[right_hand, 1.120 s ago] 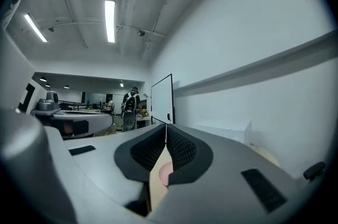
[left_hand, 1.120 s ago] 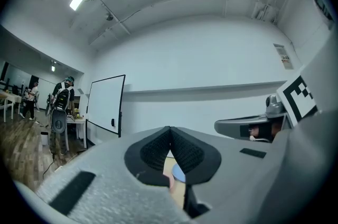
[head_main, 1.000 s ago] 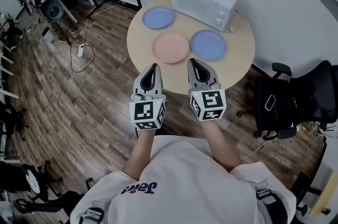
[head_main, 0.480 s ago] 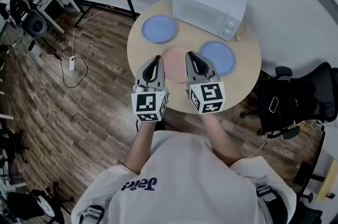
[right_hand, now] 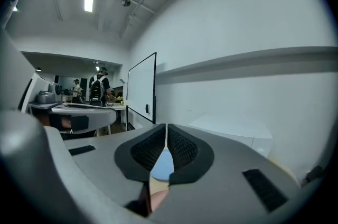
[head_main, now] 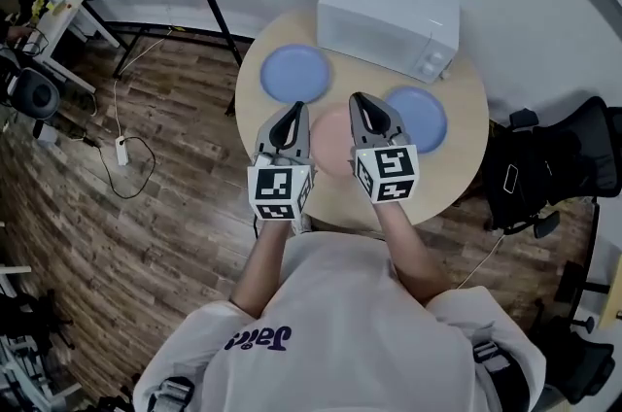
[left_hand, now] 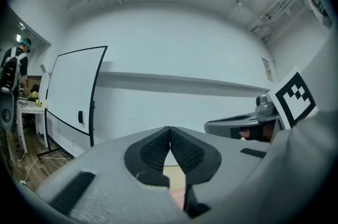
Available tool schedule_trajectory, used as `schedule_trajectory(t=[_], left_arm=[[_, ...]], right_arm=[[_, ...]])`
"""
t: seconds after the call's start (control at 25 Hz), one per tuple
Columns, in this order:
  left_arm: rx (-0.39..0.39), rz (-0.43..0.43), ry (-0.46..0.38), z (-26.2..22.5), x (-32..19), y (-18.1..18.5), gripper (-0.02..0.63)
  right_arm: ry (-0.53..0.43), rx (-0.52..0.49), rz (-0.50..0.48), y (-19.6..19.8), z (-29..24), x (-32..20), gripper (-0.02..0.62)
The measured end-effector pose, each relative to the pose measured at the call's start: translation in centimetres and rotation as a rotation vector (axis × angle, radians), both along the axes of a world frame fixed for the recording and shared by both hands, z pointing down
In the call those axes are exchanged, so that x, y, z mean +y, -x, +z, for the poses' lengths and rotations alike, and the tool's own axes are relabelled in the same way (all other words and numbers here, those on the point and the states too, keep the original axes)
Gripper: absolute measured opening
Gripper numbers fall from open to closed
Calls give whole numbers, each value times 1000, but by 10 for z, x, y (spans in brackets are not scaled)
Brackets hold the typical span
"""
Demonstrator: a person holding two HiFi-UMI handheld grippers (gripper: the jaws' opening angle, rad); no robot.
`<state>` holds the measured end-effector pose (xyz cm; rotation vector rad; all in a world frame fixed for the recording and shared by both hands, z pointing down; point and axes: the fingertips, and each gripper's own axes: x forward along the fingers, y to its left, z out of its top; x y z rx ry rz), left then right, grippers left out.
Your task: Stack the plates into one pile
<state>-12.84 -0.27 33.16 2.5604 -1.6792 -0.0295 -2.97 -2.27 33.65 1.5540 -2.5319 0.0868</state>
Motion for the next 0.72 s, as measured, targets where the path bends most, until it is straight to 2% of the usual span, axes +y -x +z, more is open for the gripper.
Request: schedule_trajectory(t=[0.2,0.36,0.52,0.72], left_arm=[[-40,106,51,26,-40,4,15],[-50,169,137,61,-63,9,15],[-69,228,254,113,-79,-4,15],[-70,239,451,183,-84,-16,15]], right_arm=[[84,14,70,9,29,-37,19],[213,36,105,6,73,-47,20],[344,62,151,-24,125,-47,20],[500,78,205,-75,187,-45,20]])
